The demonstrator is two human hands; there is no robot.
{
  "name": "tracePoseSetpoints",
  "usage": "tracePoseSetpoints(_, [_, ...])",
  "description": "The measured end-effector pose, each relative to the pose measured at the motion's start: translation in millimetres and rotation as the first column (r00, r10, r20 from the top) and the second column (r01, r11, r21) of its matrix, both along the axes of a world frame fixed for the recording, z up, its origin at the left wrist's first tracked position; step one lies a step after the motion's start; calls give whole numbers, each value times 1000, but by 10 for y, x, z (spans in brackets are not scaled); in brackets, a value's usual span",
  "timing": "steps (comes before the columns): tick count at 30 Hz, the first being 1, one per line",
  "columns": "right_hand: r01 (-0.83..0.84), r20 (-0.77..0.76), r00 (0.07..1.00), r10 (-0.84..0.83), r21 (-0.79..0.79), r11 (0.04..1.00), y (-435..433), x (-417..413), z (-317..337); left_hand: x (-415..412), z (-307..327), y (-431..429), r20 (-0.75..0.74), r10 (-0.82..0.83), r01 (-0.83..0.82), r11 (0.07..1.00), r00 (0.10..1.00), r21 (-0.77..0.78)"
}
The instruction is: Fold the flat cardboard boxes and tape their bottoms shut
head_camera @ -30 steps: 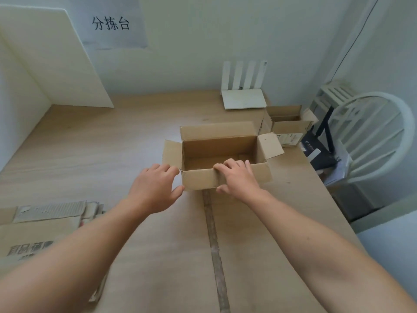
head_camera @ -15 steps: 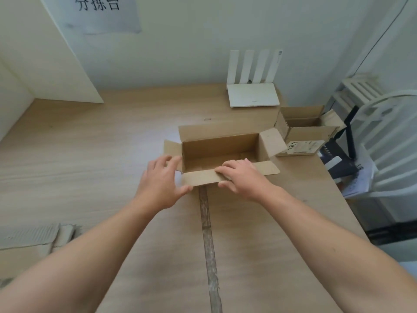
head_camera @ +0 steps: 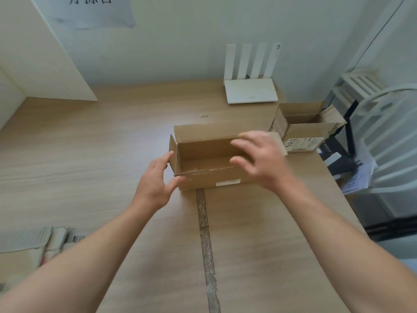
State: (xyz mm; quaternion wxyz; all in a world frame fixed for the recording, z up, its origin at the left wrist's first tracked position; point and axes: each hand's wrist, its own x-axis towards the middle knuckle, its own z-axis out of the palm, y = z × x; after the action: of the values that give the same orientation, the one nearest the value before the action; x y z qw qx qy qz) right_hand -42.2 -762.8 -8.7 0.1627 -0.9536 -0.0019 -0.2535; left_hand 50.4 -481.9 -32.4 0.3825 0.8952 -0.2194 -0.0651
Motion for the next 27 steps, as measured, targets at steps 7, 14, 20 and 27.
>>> tracePoseSetpoints(7, [615, -538, 777, -327, 760, 211, -539, -150, -56, 33, 25, -49, 20, -72, 72, 997, 997, -8])
tracePoseSetpoints(14, [441, -364, 896, -254, 668, 600, -262, -56, -37, 21, 19, -219, -8, 7, -8, 992, 1000, -128])
tracePoseSetpoints(20, [490, -368, 870, -329, 723, 487, -578, 181, 113, 141, -13, -86, 41, -18, 22, 995, 999, -93])
tracePoseSetpoints(27, [626, -614, 775, -148, 716, 310, -875, 724, 19, 243, -80, -125, 119, -103, 108, 994, 988, -33])
